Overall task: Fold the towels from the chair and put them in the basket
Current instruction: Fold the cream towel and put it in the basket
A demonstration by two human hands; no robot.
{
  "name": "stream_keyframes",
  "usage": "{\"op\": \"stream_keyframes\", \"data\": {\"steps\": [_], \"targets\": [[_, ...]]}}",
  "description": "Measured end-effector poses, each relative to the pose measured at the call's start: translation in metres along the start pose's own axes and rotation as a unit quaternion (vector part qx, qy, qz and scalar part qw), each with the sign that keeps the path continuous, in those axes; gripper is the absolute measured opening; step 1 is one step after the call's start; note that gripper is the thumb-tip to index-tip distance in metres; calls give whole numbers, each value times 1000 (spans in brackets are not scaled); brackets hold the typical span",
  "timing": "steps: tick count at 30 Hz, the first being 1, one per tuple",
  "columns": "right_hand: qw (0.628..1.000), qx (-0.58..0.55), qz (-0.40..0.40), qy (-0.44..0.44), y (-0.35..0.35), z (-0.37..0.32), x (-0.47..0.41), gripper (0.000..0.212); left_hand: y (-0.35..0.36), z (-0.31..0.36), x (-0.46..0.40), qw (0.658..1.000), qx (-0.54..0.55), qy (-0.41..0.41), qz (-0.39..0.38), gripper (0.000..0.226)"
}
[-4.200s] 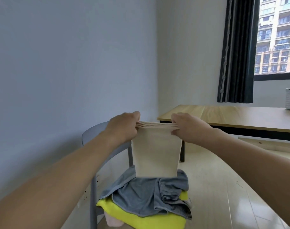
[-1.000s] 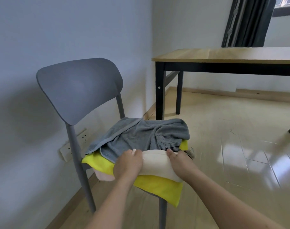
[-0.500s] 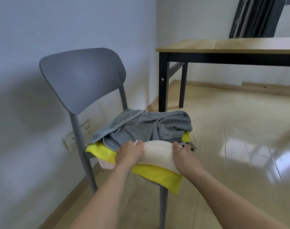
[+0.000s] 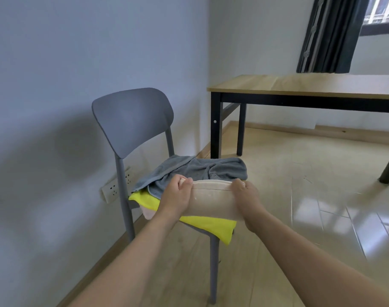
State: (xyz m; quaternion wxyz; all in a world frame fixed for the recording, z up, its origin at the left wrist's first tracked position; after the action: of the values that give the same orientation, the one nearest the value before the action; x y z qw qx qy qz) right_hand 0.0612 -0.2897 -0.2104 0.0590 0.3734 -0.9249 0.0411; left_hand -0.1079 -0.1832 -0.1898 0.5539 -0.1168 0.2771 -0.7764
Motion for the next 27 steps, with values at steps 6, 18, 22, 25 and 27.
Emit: {"op": "stream_keyframes", "data": {"steps": [6,18,22,25,27], "targets": [[998,44,41,-32,-23,-33,17,30,-10,35,15,1000,11,8,-20,28],[997,43,60,36,-40,-18,-90,23,52,46,-71,999,15,-29,-40,32],[995,50,75,45,-56,-26,-157,21,96,54,-129,998,-3,-29,-57,38],[990,53,98,84,-78,-52,-172,22,109,92,-151,995,-18,-43,-86,34],[988,49,105,105,-93,-88,-176,23,101,136,-163,994,-22,-50,-98,33]]}}
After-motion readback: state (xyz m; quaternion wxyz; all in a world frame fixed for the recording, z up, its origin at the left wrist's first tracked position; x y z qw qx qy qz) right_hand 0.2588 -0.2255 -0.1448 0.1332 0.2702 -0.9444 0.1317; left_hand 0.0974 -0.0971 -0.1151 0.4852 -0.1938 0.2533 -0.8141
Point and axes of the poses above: each hand's wrist, its own x-axis away from the middle knuckle, its own y-axis out of the palm, z = x × y, the point moved 7 cm from there along -x, towards the middle knuckle, and after that the axes turned 9 degrees about -x, right-handed, at the moved point
